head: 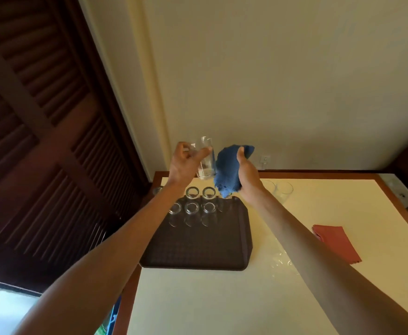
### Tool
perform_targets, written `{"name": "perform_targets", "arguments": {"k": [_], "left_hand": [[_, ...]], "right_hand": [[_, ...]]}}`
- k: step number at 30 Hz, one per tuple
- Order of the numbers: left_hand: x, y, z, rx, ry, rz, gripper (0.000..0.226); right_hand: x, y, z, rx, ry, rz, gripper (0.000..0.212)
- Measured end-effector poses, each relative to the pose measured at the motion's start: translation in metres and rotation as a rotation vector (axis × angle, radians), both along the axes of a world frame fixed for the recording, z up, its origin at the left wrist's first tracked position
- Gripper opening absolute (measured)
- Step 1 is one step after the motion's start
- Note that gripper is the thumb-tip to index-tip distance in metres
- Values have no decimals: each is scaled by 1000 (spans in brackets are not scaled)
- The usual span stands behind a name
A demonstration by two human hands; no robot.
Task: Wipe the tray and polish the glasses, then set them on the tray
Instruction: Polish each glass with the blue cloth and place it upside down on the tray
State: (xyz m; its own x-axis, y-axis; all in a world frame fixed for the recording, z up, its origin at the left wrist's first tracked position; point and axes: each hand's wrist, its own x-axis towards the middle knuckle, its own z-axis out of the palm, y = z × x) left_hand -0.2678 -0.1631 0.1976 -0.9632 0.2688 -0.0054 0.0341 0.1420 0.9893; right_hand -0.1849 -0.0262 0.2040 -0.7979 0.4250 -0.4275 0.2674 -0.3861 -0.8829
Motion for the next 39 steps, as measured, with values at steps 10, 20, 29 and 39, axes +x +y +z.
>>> {"name": "perform_targets", "arguments": {"k": [10, 20, 29, 39], "left_hand": [[16, -25, 17, 435, -439, -214, 61], [10, -38, 31, 466, -468, -251, 62], [25, -20, 34, 386, -444, -275, 53], [19, 7, 48, 333, -429, -165, 62]], "right_hand": [[-7, -77, 20, 491, 281, 209, 49], [10, -95, -3, 1069, 370, 117, 62], [-15, -71, 27, 783, 241, -101, 38], [-18, -56, 31, 832, 375, -64, 38]]}}
